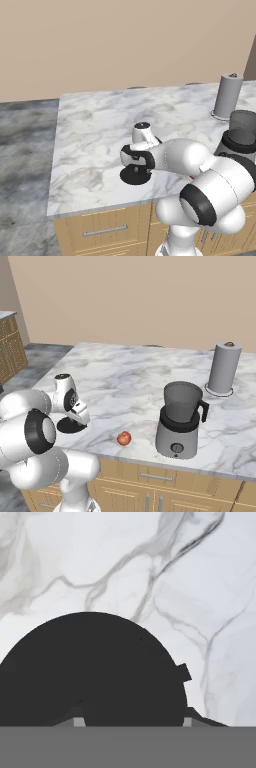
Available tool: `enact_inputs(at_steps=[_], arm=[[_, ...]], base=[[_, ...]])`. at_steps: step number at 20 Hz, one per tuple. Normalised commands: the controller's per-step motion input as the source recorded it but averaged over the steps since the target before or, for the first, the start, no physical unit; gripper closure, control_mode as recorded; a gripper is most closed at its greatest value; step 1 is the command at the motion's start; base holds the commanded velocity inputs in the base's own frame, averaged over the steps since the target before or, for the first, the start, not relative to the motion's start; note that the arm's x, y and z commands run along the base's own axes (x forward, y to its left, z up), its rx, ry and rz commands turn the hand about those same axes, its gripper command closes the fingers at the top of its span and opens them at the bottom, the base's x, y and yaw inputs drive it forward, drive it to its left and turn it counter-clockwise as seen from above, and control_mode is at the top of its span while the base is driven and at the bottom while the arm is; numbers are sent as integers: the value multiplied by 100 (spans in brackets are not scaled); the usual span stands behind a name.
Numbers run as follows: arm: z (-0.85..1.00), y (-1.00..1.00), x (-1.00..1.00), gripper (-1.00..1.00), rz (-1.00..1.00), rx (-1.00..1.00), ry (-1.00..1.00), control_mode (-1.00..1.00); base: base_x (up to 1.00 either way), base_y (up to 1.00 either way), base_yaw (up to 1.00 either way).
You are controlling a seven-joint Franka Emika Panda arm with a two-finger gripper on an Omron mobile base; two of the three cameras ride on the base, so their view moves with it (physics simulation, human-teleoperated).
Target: Open the blender lid, put the peach in the blender, close the lid, and start the blender.
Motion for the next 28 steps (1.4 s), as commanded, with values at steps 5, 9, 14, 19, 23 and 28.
enact_inputs(at_steps=[5, 9, 14, 19, 23, 28], arm=[[-26, 2, 1, -100, 1, 0, 0, -100], [0, 0, 0, -100, 0, 0, 0, -100], [31, 0, -12, -100, 0, 0, -1, -100], [62, -8, -25, -100, 0, 0, -5, -100], [45, -37, -22, -100, 0, 0, -3, -100], [5, -99, -8, -100, 0, 2, 0, -100]], base=[[0, 0, 0], [0, 0, 0], [0, 0, 0], [0, 0, 0], [0, 0, 0], [0, 0, 0]])
